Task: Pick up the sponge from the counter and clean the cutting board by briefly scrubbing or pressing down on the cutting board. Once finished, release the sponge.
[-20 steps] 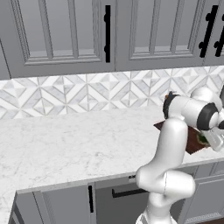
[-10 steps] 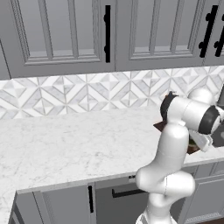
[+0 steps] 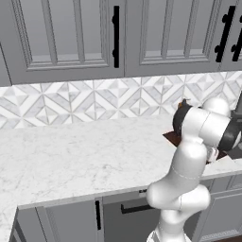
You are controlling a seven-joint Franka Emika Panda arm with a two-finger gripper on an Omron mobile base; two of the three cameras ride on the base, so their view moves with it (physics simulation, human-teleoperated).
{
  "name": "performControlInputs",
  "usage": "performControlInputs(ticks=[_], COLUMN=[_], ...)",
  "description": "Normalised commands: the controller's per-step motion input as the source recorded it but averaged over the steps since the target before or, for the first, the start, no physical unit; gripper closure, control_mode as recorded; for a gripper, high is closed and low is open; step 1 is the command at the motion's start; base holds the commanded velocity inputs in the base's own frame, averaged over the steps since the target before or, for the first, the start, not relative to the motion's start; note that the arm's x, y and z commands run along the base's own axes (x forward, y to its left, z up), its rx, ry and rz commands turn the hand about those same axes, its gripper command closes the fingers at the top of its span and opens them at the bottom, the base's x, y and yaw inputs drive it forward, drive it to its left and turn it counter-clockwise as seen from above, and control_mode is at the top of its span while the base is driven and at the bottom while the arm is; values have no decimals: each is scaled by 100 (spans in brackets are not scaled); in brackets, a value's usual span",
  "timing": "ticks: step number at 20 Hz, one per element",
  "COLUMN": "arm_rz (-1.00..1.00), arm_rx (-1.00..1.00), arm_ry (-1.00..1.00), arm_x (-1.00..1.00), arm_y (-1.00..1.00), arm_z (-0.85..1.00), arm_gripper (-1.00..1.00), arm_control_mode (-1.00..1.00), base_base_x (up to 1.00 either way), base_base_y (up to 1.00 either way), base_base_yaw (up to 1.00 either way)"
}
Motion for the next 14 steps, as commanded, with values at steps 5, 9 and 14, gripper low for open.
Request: performControlInputs(ticks=[5, 9, 14], arm_rz=[-3, -5, -7], arm_rx=[0, 0, 0], arm_ry=[10, 5, 0], arm_x=[0, 0, 0], arm_y=[100, 100, 100], arm_z=[-33, -36, -22], arm_gripper=[100, 100, 100], arm_control_mode=[-100, -100, -100], base_base_x=[0, 0, 0], base_base_y=[0, 0, 0], base_base_yaw=[0, 0, 0])
